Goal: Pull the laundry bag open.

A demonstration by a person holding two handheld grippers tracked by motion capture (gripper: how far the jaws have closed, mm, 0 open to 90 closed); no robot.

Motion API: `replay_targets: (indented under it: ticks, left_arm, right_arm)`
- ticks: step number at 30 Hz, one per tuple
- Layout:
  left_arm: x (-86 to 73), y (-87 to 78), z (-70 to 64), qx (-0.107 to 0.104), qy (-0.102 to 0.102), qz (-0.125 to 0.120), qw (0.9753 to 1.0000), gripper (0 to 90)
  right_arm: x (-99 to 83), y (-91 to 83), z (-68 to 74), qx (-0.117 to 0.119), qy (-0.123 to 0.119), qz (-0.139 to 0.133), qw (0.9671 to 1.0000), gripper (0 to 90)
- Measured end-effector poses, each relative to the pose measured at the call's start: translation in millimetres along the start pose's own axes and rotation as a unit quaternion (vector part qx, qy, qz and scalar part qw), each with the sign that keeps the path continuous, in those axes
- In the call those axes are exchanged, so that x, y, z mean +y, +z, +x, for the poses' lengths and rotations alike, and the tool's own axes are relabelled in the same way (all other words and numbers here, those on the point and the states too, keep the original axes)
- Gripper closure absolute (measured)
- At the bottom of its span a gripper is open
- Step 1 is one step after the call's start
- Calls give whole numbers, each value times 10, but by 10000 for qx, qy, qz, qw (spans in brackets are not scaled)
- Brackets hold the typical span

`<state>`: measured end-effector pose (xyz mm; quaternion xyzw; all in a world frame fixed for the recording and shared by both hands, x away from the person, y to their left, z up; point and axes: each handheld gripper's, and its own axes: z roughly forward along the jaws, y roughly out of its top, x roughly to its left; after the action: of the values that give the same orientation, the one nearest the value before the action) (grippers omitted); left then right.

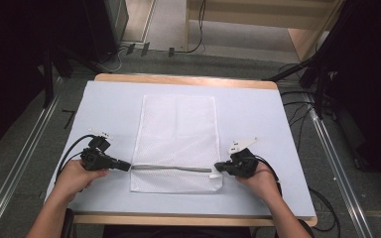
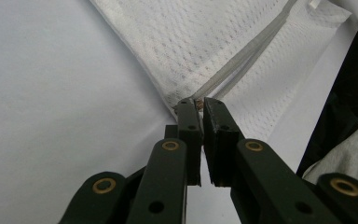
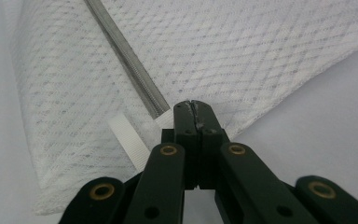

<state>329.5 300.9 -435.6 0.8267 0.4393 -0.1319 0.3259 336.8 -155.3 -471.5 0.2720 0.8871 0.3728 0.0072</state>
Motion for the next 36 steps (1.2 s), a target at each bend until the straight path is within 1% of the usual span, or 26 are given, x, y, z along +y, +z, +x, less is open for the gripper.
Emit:
replay_targets:
  ticks: [1,2,5,6,7,9,10,11,12,14,15,16,17,18,20,22,25,26,27,28,29,30,32,33,34,36]
  left_arm:
    - [0,-4,0,16,-3,-78,10000,825]
    - [2,-9,6,17,35,-120,9999,787]
    - [11,-19,7,137,137,-296,9994,735]
    - [15,-24,7,136,126,-331,9993,721]
    - [18,-33,7,194,168,-380,9989,701]
    - [19,-47,-2,304,232,-528,9979,677]
    - [20,-62,-1,374,293,-592,9971,651]
    - [21,-75,-8,436,283,-674,9964,636]
    - [21,-94,-11,539,317,-788,9949,630]
    - [19,-126,2,636,338,-916,9932,590]
    - [17,-132,8,625,327,-955,9929,581]
    - [16,-139,19,657,321,-961,9927,562]
    - [17,-145,35,688,301,-942,9927,549]
    - [15,-146,38,742,277,-948,9923,545]
    - [16,-156,53,878,259,-962,9911,536]
    - [22,-174,69,962,279,-1059,9893,506]
    - [25,-195,96,1129,262,-1176,9863,471]
    - [24,-200,111,1197,291,-1204,9851,458]
    - [22,-207,127,1233,290,-1221,9844,447]
    - [22,-213,136,1251,278,-1215,9843,442]
    - [24,-219,154,1221,229,-1209,9849,442]
    - [25,-221,163,1266,198,-1232,9841,439]
    - [28,-230,181,1375,223,-1220,9827,436]
    - [33,-233,193,1444,227,-1208,9819,427]
    - [37,-236,208,1521,239,-1222,9805,417]
    - [40,-241,229,1612,269,-1229,9789,387]
  right_arm:
    - [3,-4,-1,20,-1,11,10000,882]
    - [12,-2,-6,66,14,-19,10000,858]
    - [45,-17,3,85,41,-120,9999,837]
    - [53,-22,6,70,38,-140,9999,826]
    - [61,-29,6,43,39,-183,9998,823]
    - [68,-51,3,44,43,-259,9996,798]
    - [72,-63,2,27,67,-314,9995,787]
    - [75,-77,-6,38,103,-370,9993,767]
    - [78,-93,-15,29,166,-409,9990,752]
    - [80,-121,-45,-4,252,-516,9984,721]
    - [75,-138,-66,-58,306,-570,9979,700]
    - [72,-151,-75,-85,375,-582,9976,695]
    - [66,-167,-93,-97,397,-604,9973,671]
    - [59,-182,-115,-158,429,-670,9967,631]
    - [51,-206,-151,-242,548,-741,9955,596]
    - [39,-233,-189,-302,684,-815,9939,556]
    - [16,-262,-245,-433,790,-917,9917,492]
    - [8,-271,-268,-491,800,-948,9911,481]
    - [-1,-286,-285,-536,841,-957,9904,470]
    - [-13,-298,-305,-601,885,-1000,9892,452]
    - [-21,-305,-319,-623,891,-1022,9888,440]
    - [-34,-318,-337,-698,941,-1030,9878,426]
    - [-54,-327,-362,-757,1010,-1056,9864,403]
    - [-63,-331,-376,-801,1048,-1073,9854,394]
    - [-74,-336,-389,-837,1080,-1081,9847,385]
    - [-95,-345,-413,-887,1167,-1096,9831,374]
